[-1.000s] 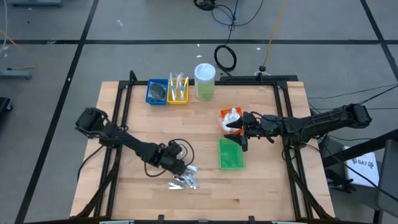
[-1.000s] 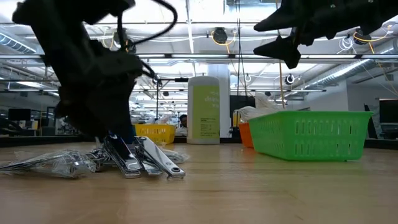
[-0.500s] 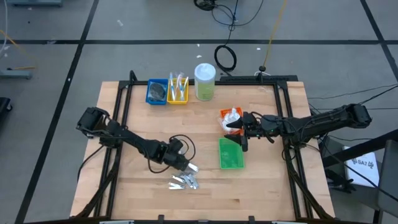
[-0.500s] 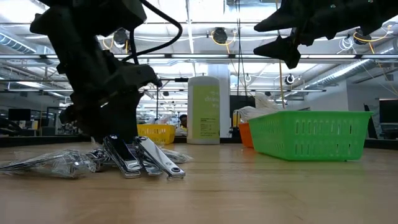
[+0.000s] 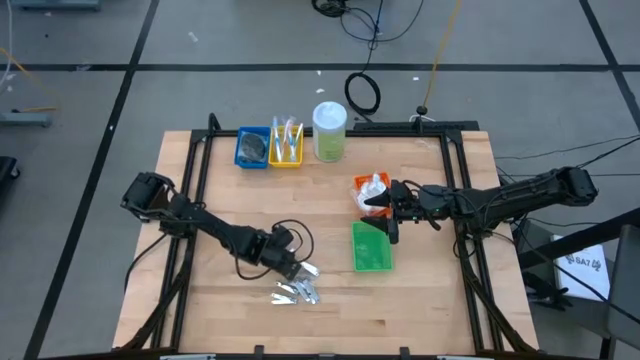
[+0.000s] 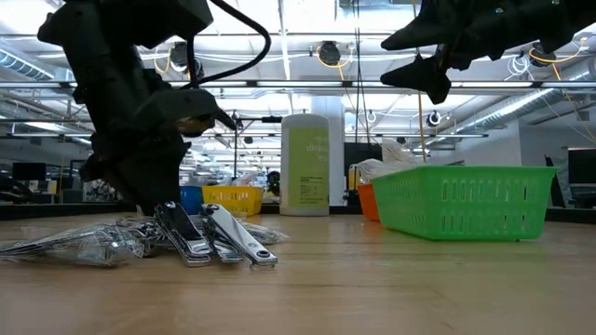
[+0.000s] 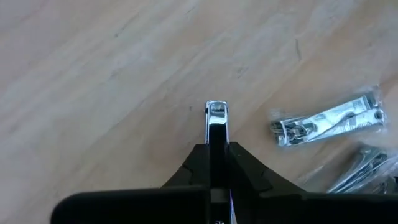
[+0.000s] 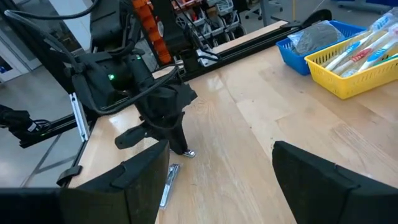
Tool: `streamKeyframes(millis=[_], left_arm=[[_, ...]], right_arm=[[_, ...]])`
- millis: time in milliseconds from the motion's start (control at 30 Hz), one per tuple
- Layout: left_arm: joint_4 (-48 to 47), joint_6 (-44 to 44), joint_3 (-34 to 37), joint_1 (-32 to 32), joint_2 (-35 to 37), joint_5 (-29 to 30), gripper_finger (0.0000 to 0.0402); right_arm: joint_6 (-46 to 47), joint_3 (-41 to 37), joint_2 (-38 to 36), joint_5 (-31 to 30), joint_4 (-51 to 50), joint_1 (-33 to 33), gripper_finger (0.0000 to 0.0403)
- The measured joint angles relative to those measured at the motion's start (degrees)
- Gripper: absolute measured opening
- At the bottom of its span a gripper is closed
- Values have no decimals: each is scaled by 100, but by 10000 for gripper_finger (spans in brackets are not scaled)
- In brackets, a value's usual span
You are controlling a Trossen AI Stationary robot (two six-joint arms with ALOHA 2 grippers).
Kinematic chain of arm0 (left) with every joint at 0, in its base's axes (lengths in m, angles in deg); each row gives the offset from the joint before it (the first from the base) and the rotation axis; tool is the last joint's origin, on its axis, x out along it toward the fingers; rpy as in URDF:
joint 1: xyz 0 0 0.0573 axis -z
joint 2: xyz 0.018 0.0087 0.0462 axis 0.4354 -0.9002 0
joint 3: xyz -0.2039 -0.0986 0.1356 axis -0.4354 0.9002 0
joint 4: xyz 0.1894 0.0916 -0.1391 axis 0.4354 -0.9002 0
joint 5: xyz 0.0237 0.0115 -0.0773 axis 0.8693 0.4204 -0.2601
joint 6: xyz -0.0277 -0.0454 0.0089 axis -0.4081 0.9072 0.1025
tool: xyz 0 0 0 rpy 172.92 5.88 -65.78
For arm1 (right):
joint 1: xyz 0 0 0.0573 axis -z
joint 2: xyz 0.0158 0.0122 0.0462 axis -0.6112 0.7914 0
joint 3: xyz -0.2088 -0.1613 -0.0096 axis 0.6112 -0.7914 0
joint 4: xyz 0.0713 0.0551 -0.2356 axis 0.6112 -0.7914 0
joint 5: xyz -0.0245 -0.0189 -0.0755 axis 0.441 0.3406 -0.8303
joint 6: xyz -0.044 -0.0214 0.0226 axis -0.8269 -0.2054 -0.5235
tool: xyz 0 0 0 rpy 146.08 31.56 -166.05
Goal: Pick & Place Travel size toiletries
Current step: Put the nail cutter into the green bin
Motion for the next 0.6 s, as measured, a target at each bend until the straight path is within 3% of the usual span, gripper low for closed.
streamKeyframes(millis=[233, 400, 500, 600], left_arm=[[171, -1305, 65, 7, 555, 806, 11], [1470, -3122, 27, 118, 1455, 1545, 12], [2671, -4649, 28, 157, 1769, 1509, 12], [3908, -6039, 12, 128, 1870, 1096, 11]], right_arm=[[418, -109, 61, 0, 216, 0, 270], [347, -381, 334, 9, 1144, -87, 270], [-155, -513, 656, 17, 1947, -238, 270], [-729, -562, 1087, 21, 2920, -446, 270]])
